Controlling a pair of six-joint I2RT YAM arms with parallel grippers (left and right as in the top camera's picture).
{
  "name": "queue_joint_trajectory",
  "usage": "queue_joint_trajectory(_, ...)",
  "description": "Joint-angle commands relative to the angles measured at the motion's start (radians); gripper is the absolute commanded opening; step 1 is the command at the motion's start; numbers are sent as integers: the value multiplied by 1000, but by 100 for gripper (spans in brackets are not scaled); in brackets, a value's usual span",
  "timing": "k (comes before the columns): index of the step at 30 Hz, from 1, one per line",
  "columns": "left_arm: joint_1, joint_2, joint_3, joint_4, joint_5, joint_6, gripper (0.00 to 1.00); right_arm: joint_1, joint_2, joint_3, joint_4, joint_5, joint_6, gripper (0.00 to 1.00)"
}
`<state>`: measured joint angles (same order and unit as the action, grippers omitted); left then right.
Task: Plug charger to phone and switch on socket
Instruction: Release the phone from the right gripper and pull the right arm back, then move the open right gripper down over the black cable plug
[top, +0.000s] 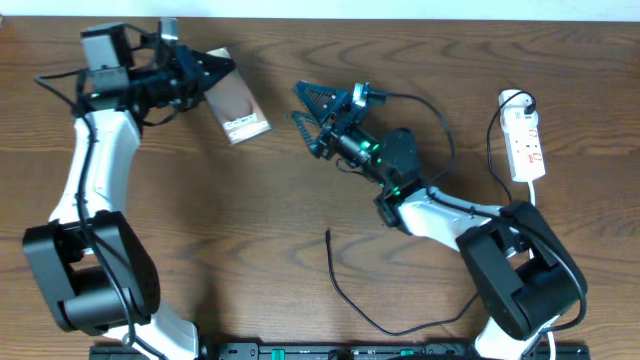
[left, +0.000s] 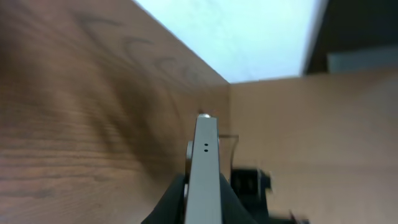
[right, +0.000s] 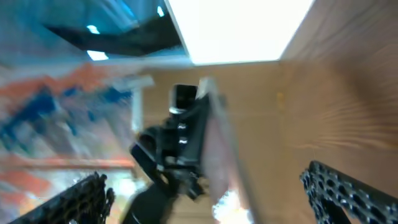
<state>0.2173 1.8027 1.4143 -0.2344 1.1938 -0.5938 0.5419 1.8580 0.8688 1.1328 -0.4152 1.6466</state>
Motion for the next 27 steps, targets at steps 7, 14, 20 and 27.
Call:
queue_joint_trajectory(7, 139, -25, 12, 37, 293, 156, 7, -109, -6, 138, -305, -369, -325, 99)
queue_joint_trajectory(14, 177, -25, 12, 39, 317, 156, 8, -93, -6, 392, -1171, -372, -885, 99)
queue_joint_trajectory(20, 177, -25, 12, 38, 317, 156, 7, -29, -6, 494, -1798, 55, -1083, 99)
queue_joint_trajectory(27, 177, -25, 11, 32, 317, 156, 7, 103, -6, 488, -1978, 335, -995, 99)
